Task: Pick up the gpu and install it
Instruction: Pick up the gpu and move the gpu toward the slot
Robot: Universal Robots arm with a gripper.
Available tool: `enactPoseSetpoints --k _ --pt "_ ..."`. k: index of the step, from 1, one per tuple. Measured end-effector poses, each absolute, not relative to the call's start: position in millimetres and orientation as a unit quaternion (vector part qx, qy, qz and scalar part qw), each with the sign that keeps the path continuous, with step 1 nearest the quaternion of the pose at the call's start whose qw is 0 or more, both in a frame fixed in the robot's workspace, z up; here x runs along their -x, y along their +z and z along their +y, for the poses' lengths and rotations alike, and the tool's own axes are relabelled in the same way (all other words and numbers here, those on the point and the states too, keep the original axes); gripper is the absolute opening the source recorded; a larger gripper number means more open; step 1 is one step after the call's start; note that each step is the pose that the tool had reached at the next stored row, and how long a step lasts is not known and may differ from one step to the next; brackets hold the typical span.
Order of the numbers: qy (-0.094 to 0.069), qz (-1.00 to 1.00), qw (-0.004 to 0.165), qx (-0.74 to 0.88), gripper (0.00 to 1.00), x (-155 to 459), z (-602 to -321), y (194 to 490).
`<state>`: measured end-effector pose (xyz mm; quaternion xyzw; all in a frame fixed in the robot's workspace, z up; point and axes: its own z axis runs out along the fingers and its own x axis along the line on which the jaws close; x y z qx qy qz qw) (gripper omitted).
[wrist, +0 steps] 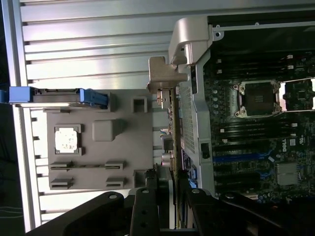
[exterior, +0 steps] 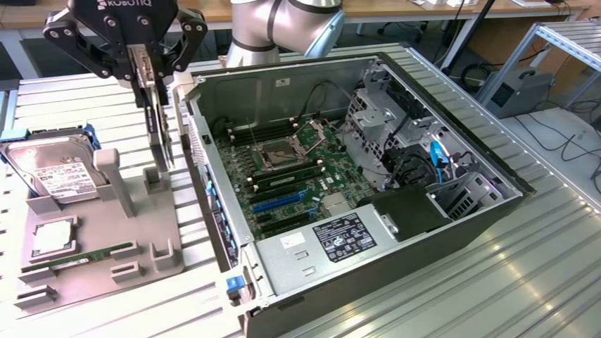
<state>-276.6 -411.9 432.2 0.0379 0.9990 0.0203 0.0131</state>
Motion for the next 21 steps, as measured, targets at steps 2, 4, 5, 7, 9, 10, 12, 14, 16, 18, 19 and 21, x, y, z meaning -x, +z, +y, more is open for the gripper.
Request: enactPoseSetpoints --k 2,4,5,7,9,10,12,14,16,18,19,21 --pt "0.02 0.999 0.013 -0.038 0.27 275.8 -411.9 432.2" --pt "0.02 0.999 0.013 -0.038 0.27 274.7 -411.9 432.2" --pt "0.02 0.999 0.013 -0.038 0.27 274.3 -411.9 432.2" --pt "0.02 0.999 0.013 -0.038 0.27 273.2 -411.9 432.2" --pt "0.02 0.999 0.013 -0.038 0.27 272.2 -411.9 432.2" --pt "0.02 0.999 0.013 -0.038 0.27 271.8 -411.9 432.2" --pt "0.02 0.999 0.013 -0.038 0.27 270.9 -411.9 432.2" --pt "0.02 0.999 0.013 -0.038 0.27 270.0 -411.9 432.2" --pt "0.02 0.999 0.013 -0.038 0.27 269.3 -411.9 432.2" --pt "0.02 0.999 0.013 -0.038 0.27 268.4 -411.9 432.2" --pt "0.02 0.999 0.013 -0.038 0.27 267.9 -411.9 432.2" --pt "0.02 0.999 0.013 -0.038 0.27 267.0 -411.9 432.2"
